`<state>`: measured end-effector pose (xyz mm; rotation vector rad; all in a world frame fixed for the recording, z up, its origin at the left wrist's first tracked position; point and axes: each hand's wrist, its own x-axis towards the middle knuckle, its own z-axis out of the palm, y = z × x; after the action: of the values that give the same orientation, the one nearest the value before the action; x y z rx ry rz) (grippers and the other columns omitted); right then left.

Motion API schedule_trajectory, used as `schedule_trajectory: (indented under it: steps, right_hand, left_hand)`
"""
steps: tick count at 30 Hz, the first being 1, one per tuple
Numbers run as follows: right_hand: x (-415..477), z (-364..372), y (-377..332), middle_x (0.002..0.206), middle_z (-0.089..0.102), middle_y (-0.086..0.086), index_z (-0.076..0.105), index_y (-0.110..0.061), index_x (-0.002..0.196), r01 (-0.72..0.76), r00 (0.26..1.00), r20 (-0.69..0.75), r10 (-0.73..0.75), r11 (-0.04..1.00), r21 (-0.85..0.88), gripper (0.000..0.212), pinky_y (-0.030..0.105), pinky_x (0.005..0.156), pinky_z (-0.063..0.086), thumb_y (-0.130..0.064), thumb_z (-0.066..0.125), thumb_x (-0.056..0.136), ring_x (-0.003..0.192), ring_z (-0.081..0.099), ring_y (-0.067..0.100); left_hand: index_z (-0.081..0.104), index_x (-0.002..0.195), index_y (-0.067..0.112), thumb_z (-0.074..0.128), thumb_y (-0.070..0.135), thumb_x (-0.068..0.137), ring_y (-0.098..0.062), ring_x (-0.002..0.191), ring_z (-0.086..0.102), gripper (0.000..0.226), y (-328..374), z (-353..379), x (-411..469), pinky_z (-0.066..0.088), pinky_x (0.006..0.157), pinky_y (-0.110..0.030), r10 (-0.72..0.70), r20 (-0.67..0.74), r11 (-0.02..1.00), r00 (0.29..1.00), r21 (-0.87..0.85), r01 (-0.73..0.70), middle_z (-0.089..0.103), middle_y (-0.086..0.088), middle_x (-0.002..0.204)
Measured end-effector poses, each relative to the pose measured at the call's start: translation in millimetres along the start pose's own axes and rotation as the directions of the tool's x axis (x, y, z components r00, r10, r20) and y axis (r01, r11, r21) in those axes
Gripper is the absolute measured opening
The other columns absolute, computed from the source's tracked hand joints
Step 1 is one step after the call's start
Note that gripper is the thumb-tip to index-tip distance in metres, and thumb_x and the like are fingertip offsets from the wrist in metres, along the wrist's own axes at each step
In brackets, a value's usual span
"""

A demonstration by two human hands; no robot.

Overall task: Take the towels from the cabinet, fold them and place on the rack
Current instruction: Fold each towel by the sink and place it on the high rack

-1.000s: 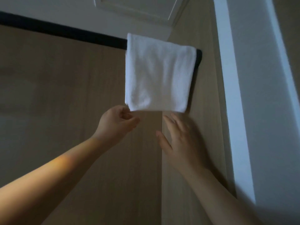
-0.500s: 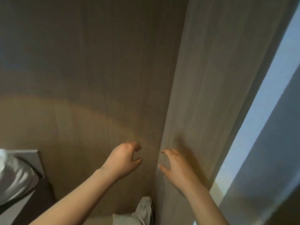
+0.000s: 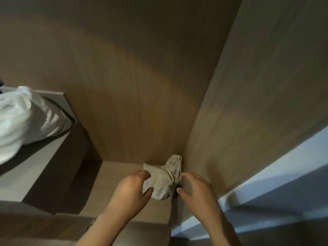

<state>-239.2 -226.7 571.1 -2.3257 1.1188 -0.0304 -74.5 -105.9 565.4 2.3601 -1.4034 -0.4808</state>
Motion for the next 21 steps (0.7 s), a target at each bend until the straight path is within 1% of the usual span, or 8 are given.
schedule_trajectory:
  steps: [5,8,10,12,16,18,21]
  right_hand:
    - [5,11,3,0.138,0.053,-0.01,0.049,-0.027,0.139,0.02,0.998,0.056,-0.02,1.0,-0.001,0.048,0.014,0.089,0.036,-0.035,0.061,0.093,0.12,0.051,0.008]
    - [9,15,-10,0.14,0.051,-0.01,0.049,-0.027,0.139,0.041,0.996,0.073,-0.042,0.999,0.005,0.048,0.015,0.093,0.035,-0.033,0.062,0.093,0.124,0.049,0.008]
    - [13,19,-27,0.14,0.052,-0.009,0.049,-0.026,0.138,0.064,0.995,0.072,-0.066,0.998,0.03,0.048,0.017,0.098,0.038,-0.031,0.063,0.093,0.125,0.049,0.008]
    - [15,26,-49,0.139,0.052,-0.009,0.05,-0.026,0.137,0.11,0.991,0.078,-0.112,0.993,0.037,0.047,0.021,0.102,0.04,-0.029,0.063,0.093,0.125,0.049,0.008]
    - [25,47,-106,0.138,0.052,-0.007,0.05,-0.025,0.138,0.198,0.976,0.088,-0.198,0.98,0.008,0.046,0.023,0.106,0.037,-0.029,0.062,0.093,0.126,0.047,0.008]
    - [29,62,-140,0.137,0.052,-0.008,0.049,-0.027,0.138,0.229,0.97,0.082,-0.228,0.973,0.001,0.046,0.024,0.105,0.039,-0.03,0.061,0.093,0.125,0.047,0.008]
    - [33,90,-193,0.136,0.05,-0.013,0.047,-0.034,0.138,0.273,0.958,0.087,-0.272,0.962,0.001,0.047,0.019,0.1,0.037,-0.034,0.062,0.093,0.124,0.046,0.005]
  left_hand:
    - [0.051,0.126,0.033,0.058,0.044,0.091,0.001,0.105,0.054,0.038,-19,9,-28,0.044,0.085,-0.014,-0.109,0.012,0.993,0.994,-0.042,0.109,0.056,0.017,0.12]
    - [0.051,0.124,0.033,0.059,0.044,0.09,0.001,0.105,0.054,0.036,-36,4,-44,0.044,0.086,-0.014,-0.16,0.003,0.985,0.987,-0.062,0.159,0.056,0.017,0.119]
    - [0.051,0.125,0.034,0.059,0.044,0.091,0.001,0.105,0.054,0.037,-50,-6,-50,0.045,0.089,-0.015,-0.19,-0.016,0.979,0.982,-0.076,0.189,0.056,0.017,0.119]
    - [0.052,0.125,0.032,0.06,0.043,0.09,0.001,0.106,0.054,0.037,-67,-19,-56,0.046,0.09,-0.015,-0.222,-0.055,0.972,0.973,-0.096,0.216,0.056,0.016,0.119]
    - [0.054,0.126,0.031,0.062,0.042,0.089,0.001,0.106,0.055,0.039,-111,-51,-70,0.047,0.091,-0.015,-0.261,-0.111,0.959,0.959,-0.144,0.245,0.057,0.016,0.12]
    - [0.055,0.125,0.031,0.063,0.042,0.088,0.001,0.104,0.055,0.039,-140,-70,-81,0.046,0.09,-0.013,-0.277,-0.135,0.954,0.951,-0.154,0.256,0.058,0.016,0.118]
    - [0.058,0.122,0.032,0.065,0.041,0.087,0.003,0.097,0.054,0.038,-186,-98,-97,0.041,0.084,-0.009,-0.296,-0.17,0.95,0.94,-0.159,0.27,0.059,0.018,0.112]
